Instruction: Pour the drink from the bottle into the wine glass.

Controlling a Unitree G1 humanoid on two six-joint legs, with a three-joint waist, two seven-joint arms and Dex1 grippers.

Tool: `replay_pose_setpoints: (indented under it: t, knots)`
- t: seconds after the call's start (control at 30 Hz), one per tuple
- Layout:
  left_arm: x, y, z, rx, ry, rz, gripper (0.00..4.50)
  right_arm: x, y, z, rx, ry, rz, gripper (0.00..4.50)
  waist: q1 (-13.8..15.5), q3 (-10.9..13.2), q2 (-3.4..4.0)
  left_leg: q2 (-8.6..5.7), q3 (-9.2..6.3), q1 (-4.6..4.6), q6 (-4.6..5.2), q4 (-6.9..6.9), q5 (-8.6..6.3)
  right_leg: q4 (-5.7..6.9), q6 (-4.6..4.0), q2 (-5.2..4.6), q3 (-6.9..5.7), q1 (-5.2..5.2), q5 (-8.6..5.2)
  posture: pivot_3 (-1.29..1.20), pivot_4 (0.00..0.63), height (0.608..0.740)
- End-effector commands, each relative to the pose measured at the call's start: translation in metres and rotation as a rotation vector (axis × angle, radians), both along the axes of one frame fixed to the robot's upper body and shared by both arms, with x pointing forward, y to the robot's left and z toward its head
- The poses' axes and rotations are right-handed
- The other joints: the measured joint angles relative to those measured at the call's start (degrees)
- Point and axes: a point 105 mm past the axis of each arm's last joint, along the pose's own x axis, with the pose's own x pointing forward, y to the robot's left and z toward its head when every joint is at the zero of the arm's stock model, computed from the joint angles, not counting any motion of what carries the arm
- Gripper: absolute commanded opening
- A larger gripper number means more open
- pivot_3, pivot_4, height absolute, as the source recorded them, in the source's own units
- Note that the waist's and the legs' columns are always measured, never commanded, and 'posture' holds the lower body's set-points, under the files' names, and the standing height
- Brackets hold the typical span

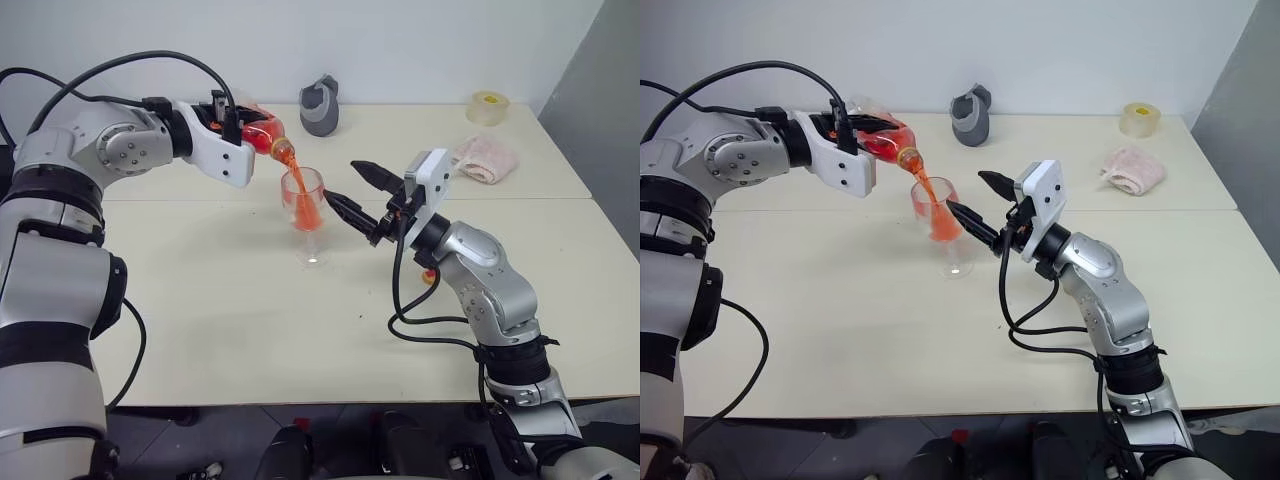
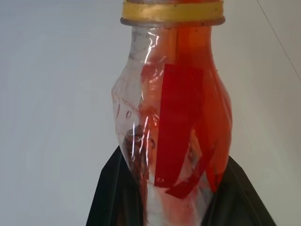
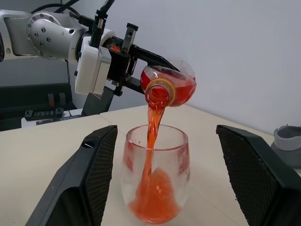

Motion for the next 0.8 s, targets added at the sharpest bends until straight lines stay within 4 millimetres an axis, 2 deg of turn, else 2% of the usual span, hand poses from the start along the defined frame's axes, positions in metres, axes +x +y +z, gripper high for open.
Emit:
replay_pose_setpoints:
  t: [0.03,0.8]
  knots:
    - [-0.0038,0.0030,0.0264,-0.014,-0.082,0.000,1.01,-0.0067,0.0014,0.0158,0.021,-0.066,0.019,3.62,0.0,0.0,0.00,0.00,0.01,0.00,0.00,0.00,0.00,0.01,0.00,0.00,0.00,-0.01,0.00,0.00,0.150,0.740]
    - [-0.0033,0.0036,0.0338,0.019,-0.129,0.005,1.01,-0.0094,0.0014,0.0149,0.014,-0.068,0.026,3.62,0.0,0.0,0.00,-0.02,0.15,-0.03,0.01,0.03,-0.01,0.20,0.03,-0.02,0.13,-0.16,-0.02,0.00,0.150,0.740]
